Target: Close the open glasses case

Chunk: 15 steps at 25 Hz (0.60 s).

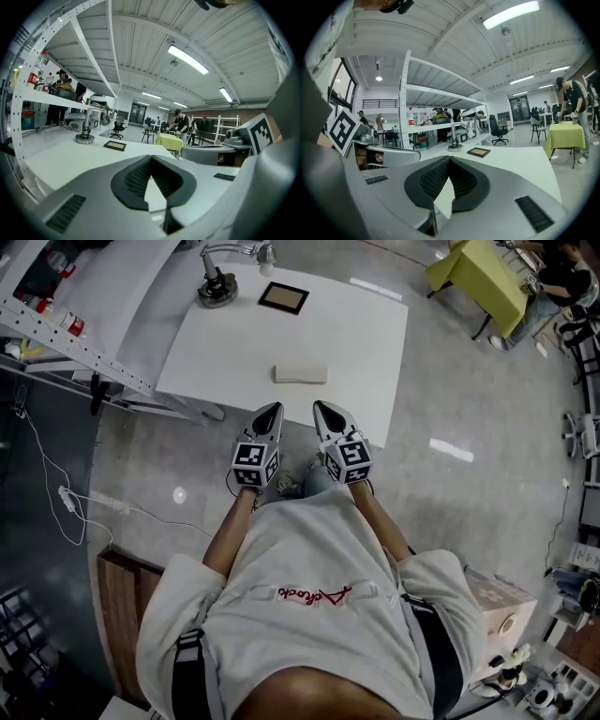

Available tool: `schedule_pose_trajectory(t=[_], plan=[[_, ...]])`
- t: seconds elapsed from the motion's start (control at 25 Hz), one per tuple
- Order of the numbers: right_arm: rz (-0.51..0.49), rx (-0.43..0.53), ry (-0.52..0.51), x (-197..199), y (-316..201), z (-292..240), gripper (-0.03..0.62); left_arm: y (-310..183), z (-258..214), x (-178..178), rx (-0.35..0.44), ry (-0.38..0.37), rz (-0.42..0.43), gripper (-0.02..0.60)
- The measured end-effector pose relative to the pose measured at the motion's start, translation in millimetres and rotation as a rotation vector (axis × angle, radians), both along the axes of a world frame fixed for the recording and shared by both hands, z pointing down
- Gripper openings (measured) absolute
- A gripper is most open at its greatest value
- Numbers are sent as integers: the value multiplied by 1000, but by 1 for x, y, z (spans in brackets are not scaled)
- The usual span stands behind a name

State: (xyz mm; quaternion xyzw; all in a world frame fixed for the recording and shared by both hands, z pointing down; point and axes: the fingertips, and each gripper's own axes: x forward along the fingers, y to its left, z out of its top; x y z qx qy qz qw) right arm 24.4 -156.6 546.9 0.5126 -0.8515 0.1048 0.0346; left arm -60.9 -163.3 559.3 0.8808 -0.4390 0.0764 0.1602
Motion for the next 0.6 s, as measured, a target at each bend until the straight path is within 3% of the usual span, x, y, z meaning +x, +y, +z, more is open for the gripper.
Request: schedule_pose_trajectory(t=[0.6], plan=[[-49, 55, -14, 27, 51, -19, 14, 45, -19, 25, 41, -4, -55, 31]])
